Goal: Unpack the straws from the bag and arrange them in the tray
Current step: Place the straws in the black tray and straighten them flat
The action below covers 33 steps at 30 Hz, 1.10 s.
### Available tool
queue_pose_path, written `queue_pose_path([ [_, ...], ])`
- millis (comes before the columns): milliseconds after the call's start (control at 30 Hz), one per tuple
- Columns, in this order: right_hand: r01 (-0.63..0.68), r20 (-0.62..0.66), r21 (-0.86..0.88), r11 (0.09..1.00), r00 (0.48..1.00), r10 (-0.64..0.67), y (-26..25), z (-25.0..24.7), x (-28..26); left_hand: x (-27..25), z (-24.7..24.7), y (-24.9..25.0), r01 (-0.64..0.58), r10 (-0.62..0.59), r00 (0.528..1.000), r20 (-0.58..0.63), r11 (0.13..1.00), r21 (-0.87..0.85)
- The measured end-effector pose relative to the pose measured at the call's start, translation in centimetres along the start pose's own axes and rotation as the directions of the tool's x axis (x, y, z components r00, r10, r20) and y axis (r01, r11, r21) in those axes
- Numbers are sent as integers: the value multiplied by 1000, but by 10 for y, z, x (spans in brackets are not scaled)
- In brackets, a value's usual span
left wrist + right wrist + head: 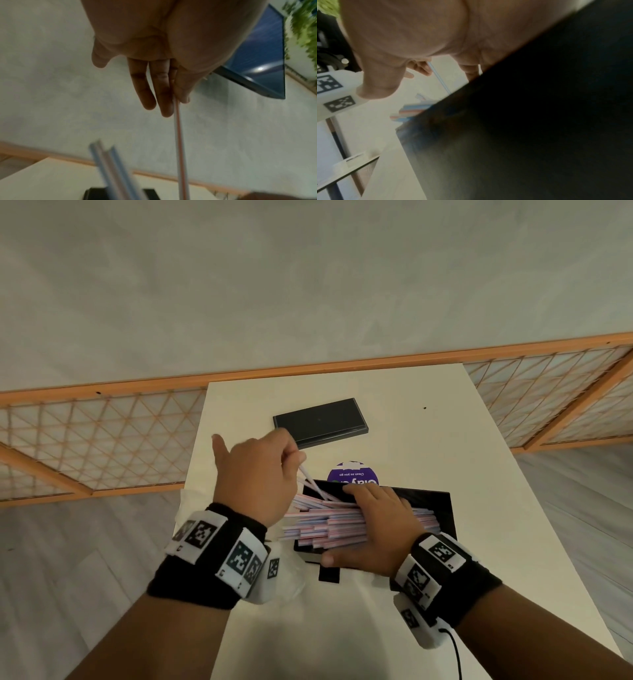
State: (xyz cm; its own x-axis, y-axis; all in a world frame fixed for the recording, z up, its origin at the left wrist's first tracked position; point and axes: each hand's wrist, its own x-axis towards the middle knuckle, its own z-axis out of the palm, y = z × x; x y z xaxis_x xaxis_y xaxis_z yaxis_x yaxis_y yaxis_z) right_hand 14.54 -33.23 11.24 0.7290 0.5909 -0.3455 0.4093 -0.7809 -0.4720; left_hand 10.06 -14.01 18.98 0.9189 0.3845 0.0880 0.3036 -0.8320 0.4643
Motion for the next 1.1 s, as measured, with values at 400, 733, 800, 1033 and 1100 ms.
queue_pose_path([
  [400,290,-410,268,919,897,-164,-15,-44,0,-4,-38,33,-279,200,949,-242,891,-358],
  [733,-2,-87,-49,999,996,-3,30,-15,-4,-6,11,-25,120,-133,963,236,991,66],
  [800,-38,-69,-43,998,997,35,32,-12,-7,-11,21,-26,123,-139,947,289,990,75],
  [1033,-52,-99,-20,998,994,50,35,-11,-9,-14,28,-14,94,-114,963,246,991,91],
  [1100,-43,-115,0,999,992,43,34,-14,-11,-13,19,-9,74,-81,979,188,996,46],
])
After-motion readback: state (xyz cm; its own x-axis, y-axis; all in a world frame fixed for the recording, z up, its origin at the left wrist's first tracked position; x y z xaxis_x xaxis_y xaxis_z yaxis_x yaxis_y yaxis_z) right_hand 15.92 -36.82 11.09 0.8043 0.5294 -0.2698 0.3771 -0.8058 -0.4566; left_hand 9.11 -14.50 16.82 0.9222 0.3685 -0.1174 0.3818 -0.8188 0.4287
